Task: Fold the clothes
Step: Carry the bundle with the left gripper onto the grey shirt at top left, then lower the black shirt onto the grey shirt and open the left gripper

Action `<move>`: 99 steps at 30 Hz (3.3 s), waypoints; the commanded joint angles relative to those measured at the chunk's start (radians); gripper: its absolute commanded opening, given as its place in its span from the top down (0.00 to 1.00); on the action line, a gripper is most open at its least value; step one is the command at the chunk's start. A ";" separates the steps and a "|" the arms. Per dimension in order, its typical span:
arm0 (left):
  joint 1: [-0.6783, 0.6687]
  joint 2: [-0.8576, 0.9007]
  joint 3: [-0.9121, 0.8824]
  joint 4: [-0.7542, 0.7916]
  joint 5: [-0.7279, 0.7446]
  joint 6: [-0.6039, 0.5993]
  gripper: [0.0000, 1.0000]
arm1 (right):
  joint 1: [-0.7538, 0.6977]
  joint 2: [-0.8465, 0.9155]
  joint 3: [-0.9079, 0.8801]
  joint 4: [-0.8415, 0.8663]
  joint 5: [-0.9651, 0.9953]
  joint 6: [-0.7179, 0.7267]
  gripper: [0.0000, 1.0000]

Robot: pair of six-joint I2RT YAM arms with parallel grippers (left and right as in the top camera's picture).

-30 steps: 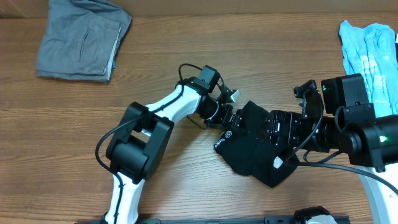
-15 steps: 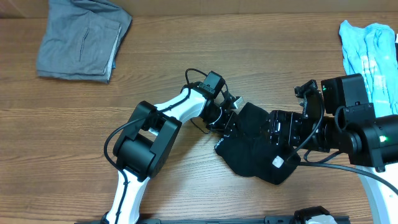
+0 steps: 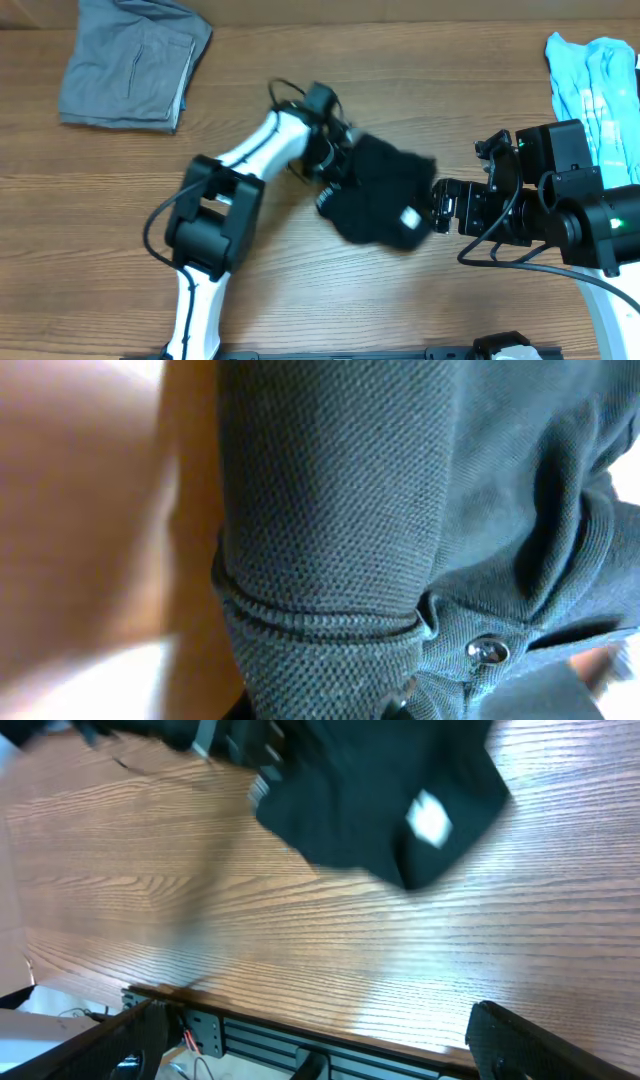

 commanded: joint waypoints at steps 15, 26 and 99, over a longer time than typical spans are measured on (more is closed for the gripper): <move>0.317 0.020 0.132 0.310 -0.545 0.394 0.96 | 0.005 -0.005 0.013 -0.006 0.030 0.095 0.00; 0.434 0.018 0.232 0.299 -0.704 0.449 0.96 | 0.005 0.035 0.013 -0.008 0.037 0.129 0.00; 0.662 0.018 0.575 0.135 -0.733 0.231 0.96 | 0.005 0.122 0.013 -0.010 0.138 0.126 0.00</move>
